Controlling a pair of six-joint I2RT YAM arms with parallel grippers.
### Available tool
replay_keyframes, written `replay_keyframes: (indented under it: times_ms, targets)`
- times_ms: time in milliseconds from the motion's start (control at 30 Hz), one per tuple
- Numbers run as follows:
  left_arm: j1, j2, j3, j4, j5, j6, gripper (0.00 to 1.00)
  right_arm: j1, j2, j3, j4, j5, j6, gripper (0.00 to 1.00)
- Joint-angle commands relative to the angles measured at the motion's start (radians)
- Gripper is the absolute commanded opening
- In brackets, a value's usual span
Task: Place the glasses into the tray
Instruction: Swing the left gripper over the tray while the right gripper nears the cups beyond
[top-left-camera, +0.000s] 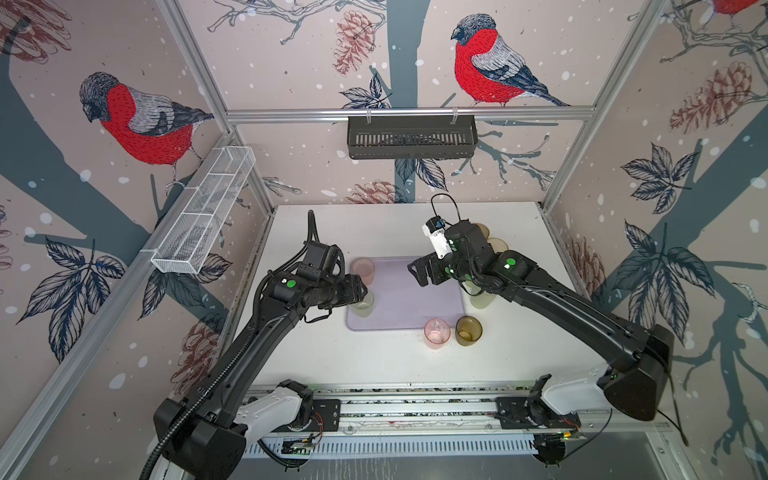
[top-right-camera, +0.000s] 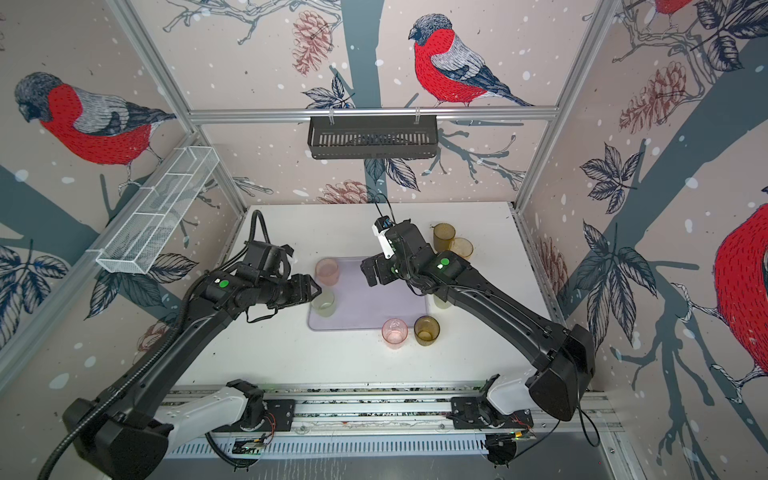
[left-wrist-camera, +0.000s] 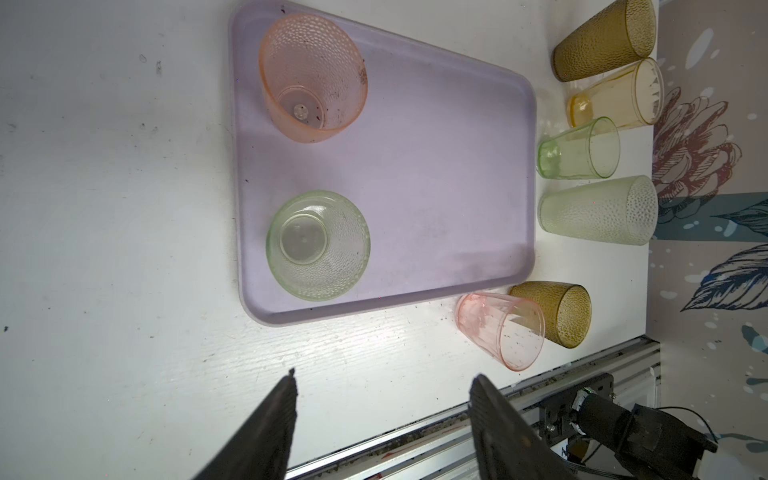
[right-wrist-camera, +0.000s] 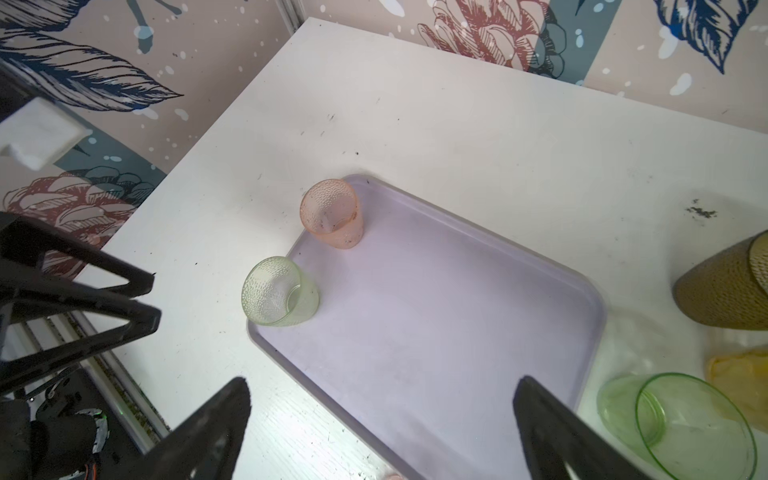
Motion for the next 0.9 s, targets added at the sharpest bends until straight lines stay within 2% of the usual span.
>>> replay_keyframes:
  times_ms: [0, 267, 533, 667, 867]
  targets:
    - [0.000, -0.026, -0.010, 0.021, 0.054, 0.052, 0.69, 0.001, 0.009, 0.032, -0.051, 0.092, 0.040, 1.00]
    - [0.000, -0.046, -0.008, 0.032, 0.102, 0.079, 0.80, -0.008, 0.035, 0.099, -0.113, 0.133, 0.050, 1.00]
    - [0.000, -0.013, 0.008, 0.116, 0.102, 0.034, 0.98, -0.122, 0.019, 0.074, -0.123, 0.030, 0.017, 0.99]
    - [-0.010, 0.022, 0.037, 0.161, 0.100, 0.021, 0.99, -0.199, 0.015, 0.056, -0.137, -0.025, -0.006, 1.00]
    - [-0.062, 0.106, 0.101, 0.223, 0.101, 0.013, 0.99, -0.284, 0.011, 0.029, -0.190, -0.023, -0.030, 0.99]
